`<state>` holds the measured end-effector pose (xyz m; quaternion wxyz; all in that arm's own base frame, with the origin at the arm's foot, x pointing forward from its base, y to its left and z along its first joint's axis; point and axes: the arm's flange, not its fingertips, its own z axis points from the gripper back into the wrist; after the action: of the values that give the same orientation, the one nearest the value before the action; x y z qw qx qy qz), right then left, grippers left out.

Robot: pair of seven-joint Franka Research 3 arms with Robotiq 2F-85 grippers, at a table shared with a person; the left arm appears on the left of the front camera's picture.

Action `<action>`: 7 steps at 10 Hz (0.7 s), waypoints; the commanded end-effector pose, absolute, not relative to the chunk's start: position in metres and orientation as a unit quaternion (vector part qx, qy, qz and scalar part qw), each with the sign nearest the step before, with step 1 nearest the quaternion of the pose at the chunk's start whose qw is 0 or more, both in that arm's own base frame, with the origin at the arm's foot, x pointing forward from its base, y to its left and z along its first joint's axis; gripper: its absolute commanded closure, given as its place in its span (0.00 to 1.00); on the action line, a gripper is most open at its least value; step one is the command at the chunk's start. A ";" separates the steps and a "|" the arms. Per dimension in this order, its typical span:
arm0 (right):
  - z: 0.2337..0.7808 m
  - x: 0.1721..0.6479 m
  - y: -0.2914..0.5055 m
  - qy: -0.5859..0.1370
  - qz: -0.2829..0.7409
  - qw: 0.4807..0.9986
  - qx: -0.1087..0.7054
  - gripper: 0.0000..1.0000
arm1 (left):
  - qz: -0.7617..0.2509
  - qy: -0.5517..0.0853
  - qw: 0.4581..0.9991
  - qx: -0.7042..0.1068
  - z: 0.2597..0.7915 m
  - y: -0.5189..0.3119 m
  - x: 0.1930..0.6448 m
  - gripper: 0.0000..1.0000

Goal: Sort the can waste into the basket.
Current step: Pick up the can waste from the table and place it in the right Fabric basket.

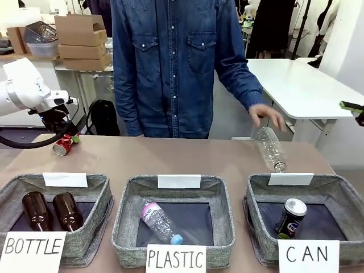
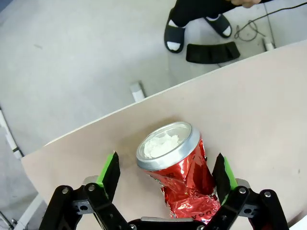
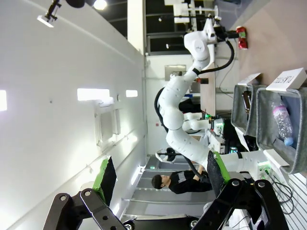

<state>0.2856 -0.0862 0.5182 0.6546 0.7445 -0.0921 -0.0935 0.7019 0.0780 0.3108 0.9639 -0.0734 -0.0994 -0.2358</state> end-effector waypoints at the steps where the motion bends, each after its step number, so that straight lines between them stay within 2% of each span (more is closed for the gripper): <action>1: 0.518 0.284 -0.086 -0.095 -0.091 0.657 0.743 0.00 | -0.226 -0.089 0.968 -0.068 0.314 0.077 0.709 0.19; 2: 0.518 0.284 -0.086 -0.095 -0.091 0.657 0.743 0.00 | -0.221 -0.087 0.969 -0.072 0.314 0.077 0.708 0.60; 4: 0.518 0.284 -0.086 -0.095 -0.091 0.657 0.743 0.00 | -0.219 -0.087 0.969 -0.071 0.316 0.074 0.706 1.00; 6: 0.518 0.284 -0.086 -0.095 -0.091 0.657 0.743 0.00 | -0.216 -0.086 0.970 -0.071 0.317 0.071 0.705 1.00; 7: 0.518 0.284 -0.086 -0.095 -0.091 0.657 0.743 0.00 | -0.216 -0.087 0.970 -0.070 0.317 0.071 0.705 0.95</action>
<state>0.2856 -0.0862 0.5182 0.6546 0.7445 -0.0921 -0.0935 0.7036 0.0746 0.3151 0.9670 -0.0763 -0.0953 -0.2234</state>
